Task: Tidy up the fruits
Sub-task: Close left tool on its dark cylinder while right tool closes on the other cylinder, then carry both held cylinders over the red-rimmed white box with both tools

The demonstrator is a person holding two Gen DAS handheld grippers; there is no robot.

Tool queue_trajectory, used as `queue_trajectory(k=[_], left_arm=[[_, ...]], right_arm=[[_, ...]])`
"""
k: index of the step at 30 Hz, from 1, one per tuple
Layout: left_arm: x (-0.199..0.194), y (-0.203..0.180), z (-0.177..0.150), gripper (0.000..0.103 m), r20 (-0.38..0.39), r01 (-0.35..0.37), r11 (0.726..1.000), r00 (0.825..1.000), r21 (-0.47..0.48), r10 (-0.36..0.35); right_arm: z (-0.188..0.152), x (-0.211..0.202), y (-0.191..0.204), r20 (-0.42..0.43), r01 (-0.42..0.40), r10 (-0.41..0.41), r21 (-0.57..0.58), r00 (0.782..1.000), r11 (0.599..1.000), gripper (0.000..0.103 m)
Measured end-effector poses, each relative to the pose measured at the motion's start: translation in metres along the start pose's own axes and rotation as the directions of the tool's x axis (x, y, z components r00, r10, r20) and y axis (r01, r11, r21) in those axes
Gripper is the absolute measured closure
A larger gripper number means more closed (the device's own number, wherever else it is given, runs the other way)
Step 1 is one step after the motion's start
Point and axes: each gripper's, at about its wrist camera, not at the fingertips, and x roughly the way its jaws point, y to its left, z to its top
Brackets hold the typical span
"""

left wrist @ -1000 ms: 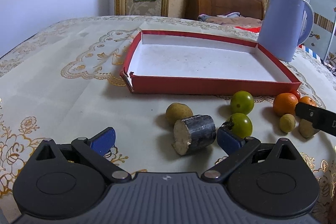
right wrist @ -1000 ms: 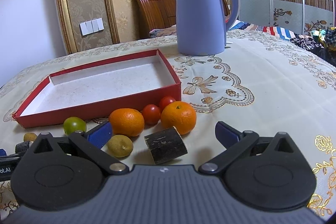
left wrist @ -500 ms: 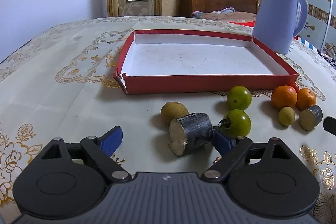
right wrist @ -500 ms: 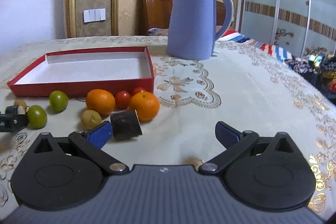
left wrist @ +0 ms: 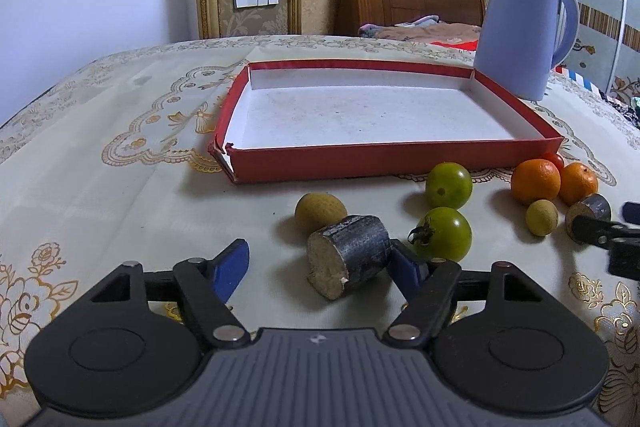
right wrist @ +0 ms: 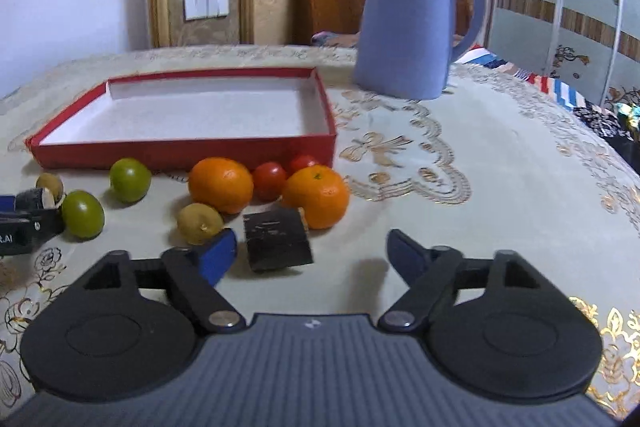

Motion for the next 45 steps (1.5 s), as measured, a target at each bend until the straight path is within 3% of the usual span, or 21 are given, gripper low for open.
queue_trajectory(k=[2, 4, 7, 9, 14, 16, 37, 45], left_arm=[[0.000, 0.000, 0.000, 0.028, 0.000, -0.001, 1.000, 1.000, 0.001, 0.001], [0.001, 0.000, 0.000, 0.028, 0.000, 0.000, 1.000, 1.000, 0.000, 0.000], [0.000, 0.001, 0.000, 0.030, 0.001, 0.001, 1.000, 1.000, 0.001, -0.001], [0.000, 0.001, 0.000, 0.031, 0.003, -0.002, 1.000, 1.000, 0.002, 0.002], [-0.002, 0.000, -0.001, 0.045, 0.014, 0.011, 1.000, 1.000, 0.012, -0.011], [-0.005, -0.001, -0.003, 0.061, 0.024, 0.032, 0.999, 0.999, 0.021, -0.032], [-0.005, -0.002, -0.003, 0.061, 0.026, 0.031, 0.999, 0.999, 0.027, -0.031], [-0.006, -0.002, -0.003, 0.061, 0.031, 0.049, 0.998, 0.998, 0.032, -0.050]], right_arm=[[-0.001, 0.002, 0.002, -0.005, 0.003, -0.003, -0.009, 1.000, 1.000, 0.041], [0.000, 0.001, 0.003, -0.003, -0.021, 0.021, -0.010, 1.000, 1.000, 0.054], [0.001, 0.003, 0.008, -0.007, -0.019, 0.019, -0.025, 1.000, 1.000, 0.058], [0.001, 0.003, 0.009, -0.006, -0.035, 0.035, -0.034, 0.999, 0.999, 0.068], [0.001, 0.003, 0.009, -0.005, -0.045, 0.045, -0.032, 0.999, 0.998, 0.070], [0.001, 0.003, 0.009, -0.005, -0.046, 0.045, -0.032, 0.999, 0.998, 0.070], [-0.002, 0.000, 0.004, 0.007, -0.051, 0.051, 0.002, 0.999, 0.999, 0.070], [-0.004, -0.010, 0.002, 0.049, -0.054, 0.052, 0.029, 0.997, 0.998, 0.070]])
